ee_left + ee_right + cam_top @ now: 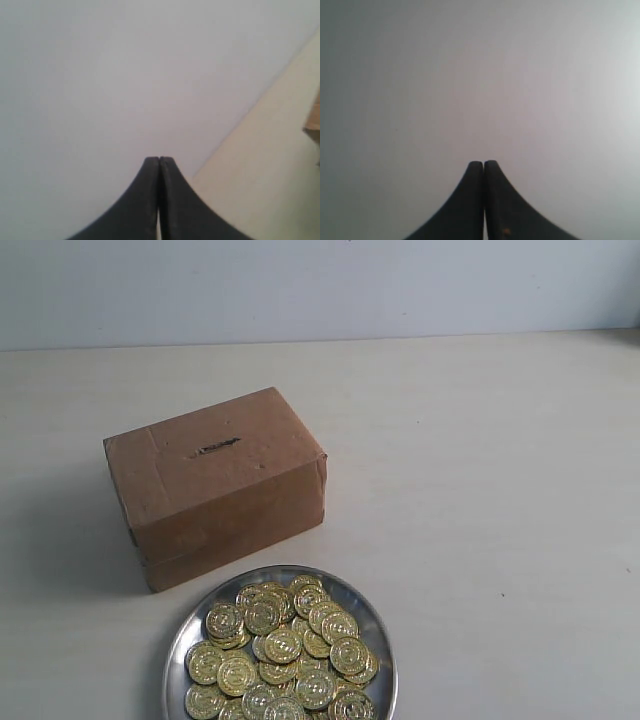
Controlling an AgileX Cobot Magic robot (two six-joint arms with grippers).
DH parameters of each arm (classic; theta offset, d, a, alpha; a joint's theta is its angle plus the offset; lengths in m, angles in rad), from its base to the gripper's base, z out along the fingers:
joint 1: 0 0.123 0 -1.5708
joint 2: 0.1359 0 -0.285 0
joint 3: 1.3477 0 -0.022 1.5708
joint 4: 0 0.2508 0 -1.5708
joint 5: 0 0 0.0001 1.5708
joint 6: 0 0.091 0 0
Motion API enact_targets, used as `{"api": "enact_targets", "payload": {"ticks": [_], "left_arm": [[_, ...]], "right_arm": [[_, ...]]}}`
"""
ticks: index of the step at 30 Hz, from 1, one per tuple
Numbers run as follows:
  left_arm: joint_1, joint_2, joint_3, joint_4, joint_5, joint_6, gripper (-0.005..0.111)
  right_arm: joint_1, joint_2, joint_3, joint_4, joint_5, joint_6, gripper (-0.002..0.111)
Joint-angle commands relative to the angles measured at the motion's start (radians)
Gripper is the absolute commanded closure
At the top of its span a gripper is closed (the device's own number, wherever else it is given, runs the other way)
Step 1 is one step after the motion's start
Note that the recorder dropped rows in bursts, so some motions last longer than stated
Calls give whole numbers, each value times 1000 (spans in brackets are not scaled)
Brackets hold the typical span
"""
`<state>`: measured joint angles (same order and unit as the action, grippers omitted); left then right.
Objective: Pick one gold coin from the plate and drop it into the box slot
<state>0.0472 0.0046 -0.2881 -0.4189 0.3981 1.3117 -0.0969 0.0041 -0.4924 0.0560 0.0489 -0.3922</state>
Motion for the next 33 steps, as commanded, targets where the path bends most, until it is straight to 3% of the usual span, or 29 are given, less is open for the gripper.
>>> {"api": "enact_targets", "payload": {"ticks": [1,6,11,16,23,33], "left_arm": [[2,-5,85,104,-265,-7,107],[2,-5,184,250,-326,-7,107],[1,-5,281,266,-326,-7,107],[-1,-5,288,266,-329,-9,107],[-50,-5,288,286,-327,-9,107],[-52,-5,288,286,-323,-9,107]], "right_arm": [[-7,-4,95,-13,-31,0,108],[-7,-4,220,-140,-49,0,108],[-7,-4,371,-146,-49,0,108],[-7,-4,468,-146,-81,0,108],[-7,-4,492,-146,-80,0,108],[-7,-4,492,-133,-80,0,108]]}}
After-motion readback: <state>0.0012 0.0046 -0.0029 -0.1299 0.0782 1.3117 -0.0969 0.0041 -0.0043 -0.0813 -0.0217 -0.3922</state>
